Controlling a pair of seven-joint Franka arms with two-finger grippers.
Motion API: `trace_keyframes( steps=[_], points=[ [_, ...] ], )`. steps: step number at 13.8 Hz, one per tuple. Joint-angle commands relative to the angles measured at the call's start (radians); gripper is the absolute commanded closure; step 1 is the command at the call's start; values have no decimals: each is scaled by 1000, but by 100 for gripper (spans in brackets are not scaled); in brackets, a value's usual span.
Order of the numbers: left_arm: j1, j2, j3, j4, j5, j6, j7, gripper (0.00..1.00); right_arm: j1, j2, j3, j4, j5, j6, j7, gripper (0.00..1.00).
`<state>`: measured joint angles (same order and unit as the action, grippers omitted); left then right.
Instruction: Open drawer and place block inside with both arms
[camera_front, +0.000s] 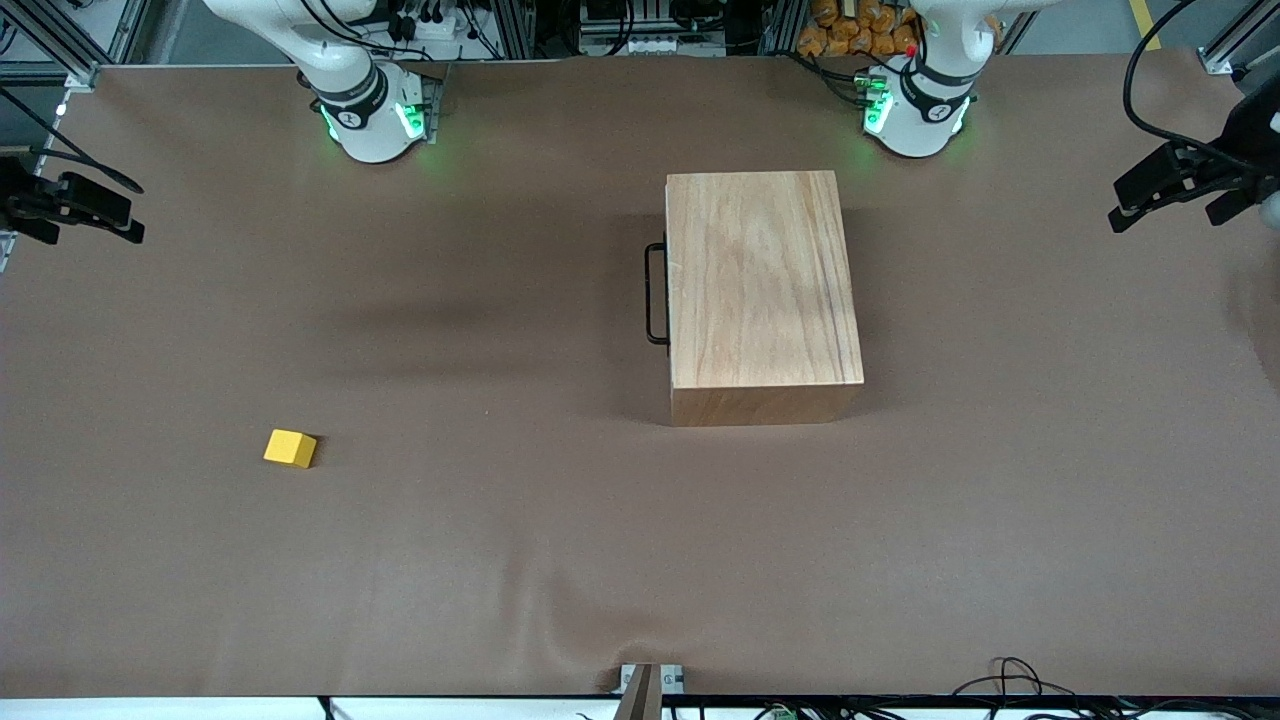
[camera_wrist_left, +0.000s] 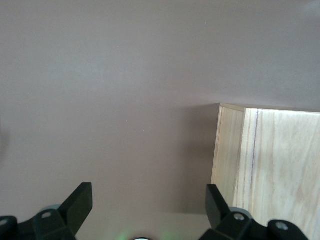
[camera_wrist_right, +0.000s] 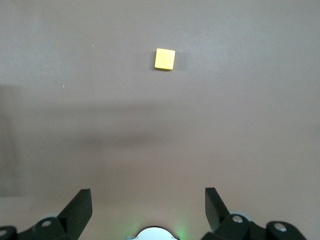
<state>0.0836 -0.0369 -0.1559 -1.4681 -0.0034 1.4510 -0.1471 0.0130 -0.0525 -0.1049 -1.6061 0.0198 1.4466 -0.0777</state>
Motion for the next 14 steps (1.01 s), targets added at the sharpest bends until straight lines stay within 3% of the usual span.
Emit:
trace_keyframes(
  steps=[1, 14],
  points=[
    [7, -8, -4, 11, 19, -17, 15, 0, 10, 2, -1, 11, -7, 9, -5, 0],
    [-2, 3, -16, 9, 19, -17, 15, 0, 38, 6, -1, -5, 2, 8, -2, 0]
  ],
)
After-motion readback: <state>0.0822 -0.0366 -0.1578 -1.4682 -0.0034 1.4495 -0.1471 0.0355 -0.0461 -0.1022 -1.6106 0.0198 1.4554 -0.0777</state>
